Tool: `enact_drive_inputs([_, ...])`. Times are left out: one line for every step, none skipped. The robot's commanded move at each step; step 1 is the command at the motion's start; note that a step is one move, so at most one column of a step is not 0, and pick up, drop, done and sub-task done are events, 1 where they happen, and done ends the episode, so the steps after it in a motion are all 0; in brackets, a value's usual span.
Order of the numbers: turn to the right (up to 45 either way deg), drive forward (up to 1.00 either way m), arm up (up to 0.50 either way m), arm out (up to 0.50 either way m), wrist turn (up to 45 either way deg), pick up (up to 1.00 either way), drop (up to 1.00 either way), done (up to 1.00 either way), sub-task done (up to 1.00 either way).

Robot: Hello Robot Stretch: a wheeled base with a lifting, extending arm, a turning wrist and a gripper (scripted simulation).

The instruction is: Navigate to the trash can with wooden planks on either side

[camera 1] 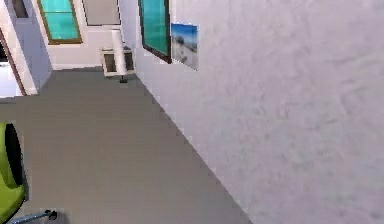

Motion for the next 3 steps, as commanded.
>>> enact_drive_inputs([6.0, 0.0, 0.0, 0.0, 0.0, 0.0, 0.0, 0.0, 0.0])
enact_drive_inputs([0.0, 0.3, 0.0, 0.0, 0.0, 0.0, 0.0, 0.0, 0.0])
enact_drive_inputs([-36.0, 0.0, 0.0, 0.0, 0.0, 0.0, 0.0, 0.0, 0.0])
